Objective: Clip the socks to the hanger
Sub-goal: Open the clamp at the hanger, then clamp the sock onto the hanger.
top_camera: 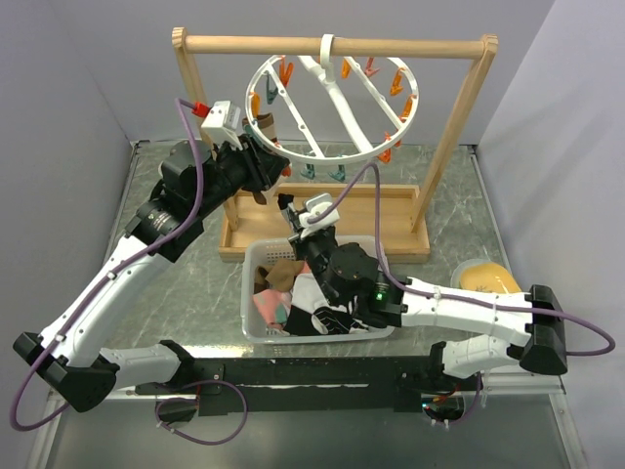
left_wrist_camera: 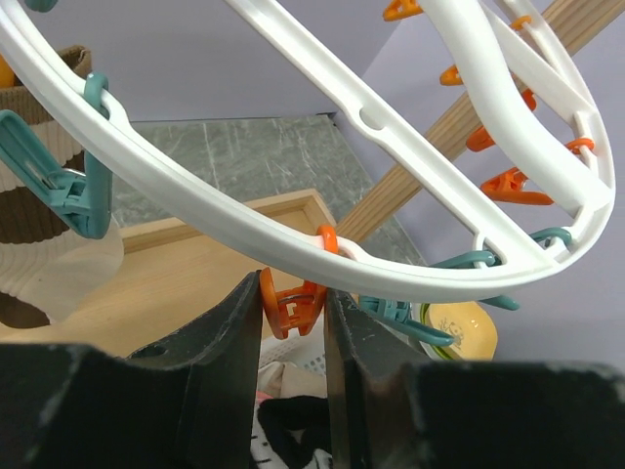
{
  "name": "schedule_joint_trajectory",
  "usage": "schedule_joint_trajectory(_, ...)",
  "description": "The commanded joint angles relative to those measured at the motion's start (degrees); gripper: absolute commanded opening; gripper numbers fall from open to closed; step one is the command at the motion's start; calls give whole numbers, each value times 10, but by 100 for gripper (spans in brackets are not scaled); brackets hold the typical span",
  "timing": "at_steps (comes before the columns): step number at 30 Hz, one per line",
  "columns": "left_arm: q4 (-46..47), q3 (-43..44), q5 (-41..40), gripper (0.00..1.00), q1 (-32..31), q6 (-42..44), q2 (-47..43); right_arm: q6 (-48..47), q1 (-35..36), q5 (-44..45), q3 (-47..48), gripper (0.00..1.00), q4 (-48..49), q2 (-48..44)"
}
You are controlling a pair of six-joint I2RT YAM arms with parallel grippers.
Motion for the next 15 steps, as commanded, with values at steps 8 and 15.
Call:
schedule_joint_trajectory(8,-2,29,-8,1,-6,-10,-19,-2,-51,-25,42,0,42,24)
schedule_joint_trajectory(15,0,20,-8,1,-11,-12,-20,5,-65,-39,48,0,38,28)
